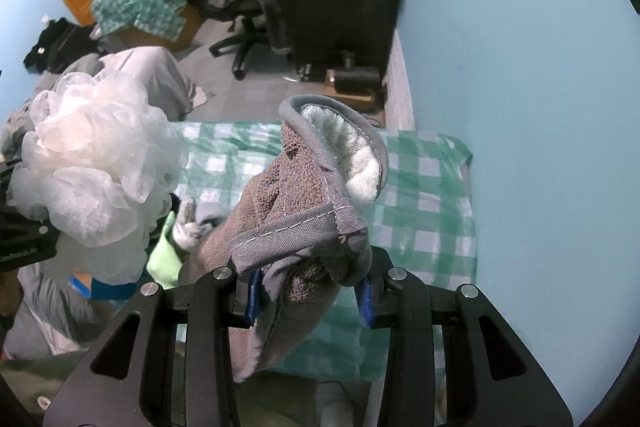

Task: Organize soft objects
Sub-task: 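Lift the bath puff and taupe towel and carry both toward the cardboard box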

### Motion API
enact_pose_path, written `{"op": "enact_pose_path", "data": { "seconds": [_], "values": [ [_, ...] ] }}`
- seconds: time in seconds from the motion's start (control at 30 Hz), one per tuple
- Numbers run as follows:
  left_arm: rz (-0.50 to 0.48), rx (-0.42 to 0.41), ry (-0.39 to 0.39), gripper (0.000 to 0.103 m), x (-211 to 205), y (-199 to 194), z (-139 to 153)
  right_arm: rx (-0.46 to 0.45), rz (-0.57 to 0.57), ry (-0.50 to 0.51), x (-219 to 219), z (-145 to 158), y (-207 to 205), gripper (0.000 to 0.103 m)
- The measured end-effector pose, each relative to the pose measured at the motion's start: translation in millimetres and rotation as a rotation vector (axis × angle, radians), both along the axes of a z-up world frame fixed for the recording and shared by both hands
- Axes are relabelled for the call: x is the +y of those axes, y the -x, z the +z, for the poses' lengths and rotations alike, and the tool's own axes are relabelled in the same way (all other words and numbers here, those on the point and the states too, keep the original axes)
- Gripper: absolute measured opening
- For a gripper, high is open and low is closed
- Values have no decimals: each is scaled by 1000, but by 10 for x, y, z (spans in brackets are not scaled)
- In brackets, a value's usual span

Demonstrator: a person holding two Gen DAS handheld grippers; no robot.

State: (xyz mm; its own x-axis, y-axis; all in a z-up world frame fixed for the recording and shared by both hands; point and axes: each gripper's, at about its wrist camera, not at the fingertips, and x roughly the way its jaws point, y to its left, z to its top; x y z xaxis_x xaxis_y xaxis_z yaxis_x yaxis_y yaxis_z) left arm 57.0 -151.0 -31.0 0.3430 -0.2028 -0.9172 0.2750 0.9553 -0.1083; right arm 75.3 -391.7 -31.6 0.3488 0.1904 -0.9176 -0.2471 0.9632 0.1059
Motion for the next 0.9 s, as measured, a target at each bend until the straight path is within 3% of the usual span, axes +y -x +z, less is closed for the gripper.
{"op": "enact_pose_path", "data": {
  "seconds": [0.9],
  "values": [
    [349, -8, -9, 51, 1335, 512, 104, -35, 327, -54, 1364, 79, -244, 35]
  ]
}}
